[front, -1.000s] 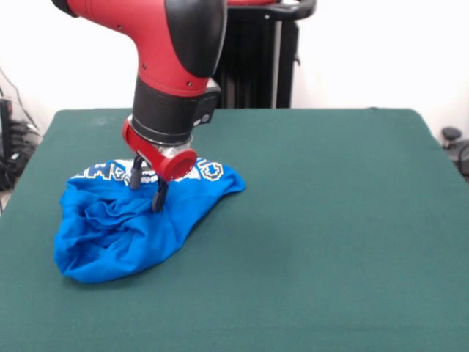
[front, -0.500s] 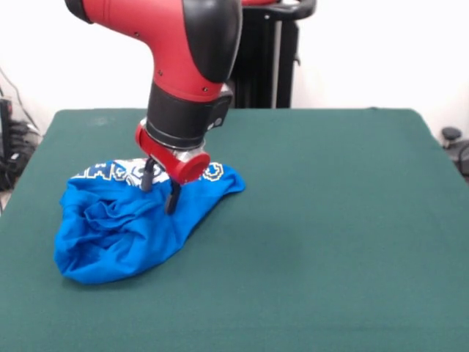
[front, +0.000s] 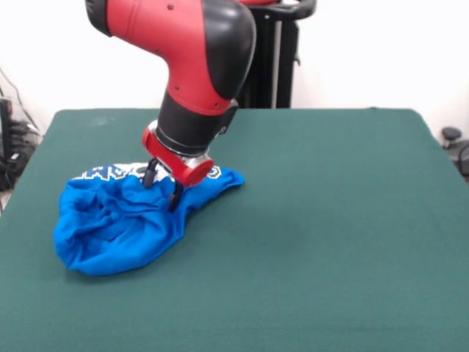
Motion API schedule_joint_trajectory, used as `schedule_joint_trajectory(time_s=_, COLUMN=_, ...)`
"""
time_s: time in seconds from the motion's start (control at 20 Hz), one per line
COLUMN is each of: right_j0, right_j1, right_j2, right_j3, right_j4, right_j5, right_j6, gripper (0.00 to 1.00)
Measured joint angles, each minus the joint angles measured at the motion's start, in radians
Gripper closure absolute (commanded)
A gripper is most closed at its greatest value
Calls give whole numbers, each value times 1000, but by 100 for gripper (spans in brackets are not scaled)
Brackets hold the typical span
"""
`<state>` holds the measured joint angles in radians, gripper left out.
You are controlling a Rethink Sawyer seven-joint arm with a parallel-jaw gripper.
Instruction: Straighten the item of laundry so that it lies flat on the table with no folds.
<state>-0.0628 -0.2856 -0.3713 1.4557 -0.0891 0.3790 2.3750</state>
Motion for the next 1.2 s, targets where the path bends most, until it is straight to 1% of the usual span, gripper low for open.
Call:
schedule_joint_trajectory(time_s=0.15, right_j0=51, right_j1=33, right_j2=-52, right_j3=-7, right_j4=10, right_j5=-12, right_j6=0, gripper=0)
schedule_joint_trajectory(time_s=0.3, right_j0=71, right_j1=44, right_j2=-74, right_j3=-8, right_j4=18, right_j5=-16, right_j6=0, gripper=0)
schedule_joint_trajectory(time_s=1.2, right_j0=77, right_j1=26, right_j2=-89, right_j3=-11, right_j4=27, right_j5=-15, right_j6=0, gripper=0)
